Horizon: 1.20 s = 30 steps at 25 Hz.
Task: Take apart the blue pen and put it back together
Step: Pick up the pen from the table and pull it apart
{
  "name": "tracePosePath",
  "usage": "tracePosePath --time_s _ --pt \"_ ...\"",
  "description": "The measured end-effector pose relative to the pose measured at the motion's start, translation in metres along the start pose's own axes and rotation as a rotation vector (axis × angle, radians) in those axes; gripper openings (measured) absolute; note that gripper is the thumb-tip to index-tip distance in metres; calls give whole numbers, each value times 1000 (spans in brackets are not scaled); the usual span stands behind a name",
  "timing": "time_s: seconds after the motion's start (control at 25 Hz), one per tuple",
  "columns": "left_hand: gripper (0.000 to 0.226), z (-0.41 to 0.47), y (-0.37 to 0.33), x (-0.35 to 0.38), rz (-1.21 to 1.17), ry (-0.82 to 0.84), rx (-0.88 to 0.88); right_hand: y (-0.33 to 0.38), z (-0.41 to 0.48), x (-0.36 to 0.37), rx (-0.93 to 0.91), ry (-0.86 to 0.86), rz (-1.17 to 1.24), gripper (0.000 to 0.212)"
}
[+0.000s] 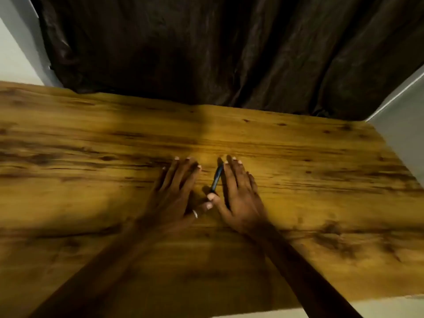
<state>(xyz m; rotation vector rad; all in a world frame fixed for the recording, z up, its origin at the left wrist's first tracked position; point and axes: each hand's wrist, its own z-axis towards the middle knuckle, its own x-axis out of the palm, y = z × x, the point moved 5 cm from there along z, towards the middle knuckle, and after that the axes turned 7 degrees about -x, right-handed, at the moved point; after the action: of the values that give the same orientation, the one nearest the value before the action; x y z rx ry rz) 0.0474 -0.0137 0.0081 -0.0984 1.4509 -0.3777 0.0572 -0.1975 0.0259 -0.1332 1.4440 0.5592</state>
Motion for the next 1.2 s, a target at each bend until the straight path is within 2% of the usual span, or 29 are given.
tracePosePath --time_s 0.2,0.44,0.52,0.76,0.92,1.0,1.08,1.2 --pt "96 -5 -1 7 3 -147 85 -5 -2 14 -28 -45 -35 91" --pt "100 1 2 13 18 -68 62 -8 1 21 -75 -33 -31 108" --pt "98 2 3 13 70 -108 77 -9 1 22 -60 -34 -28 109" --pt "102 -2 3 6 -45 -69 39 -4 4 18 -60 -111 47 91" --pt "87 -1 1 -7 -93 -265 63 -4 0 2 -179 -310 91 53" --pt "76 8 -4 -15 -139 -338 39 -3 3 -6 -279 -351 45 40" --pt "69 16 -10 -19 -161 -372 44 -4 12 -10 -351 -327 18 45" --pt "69 20 -14 -15 -124 -428 148 -6 24 -6 -459 -261 33 53"
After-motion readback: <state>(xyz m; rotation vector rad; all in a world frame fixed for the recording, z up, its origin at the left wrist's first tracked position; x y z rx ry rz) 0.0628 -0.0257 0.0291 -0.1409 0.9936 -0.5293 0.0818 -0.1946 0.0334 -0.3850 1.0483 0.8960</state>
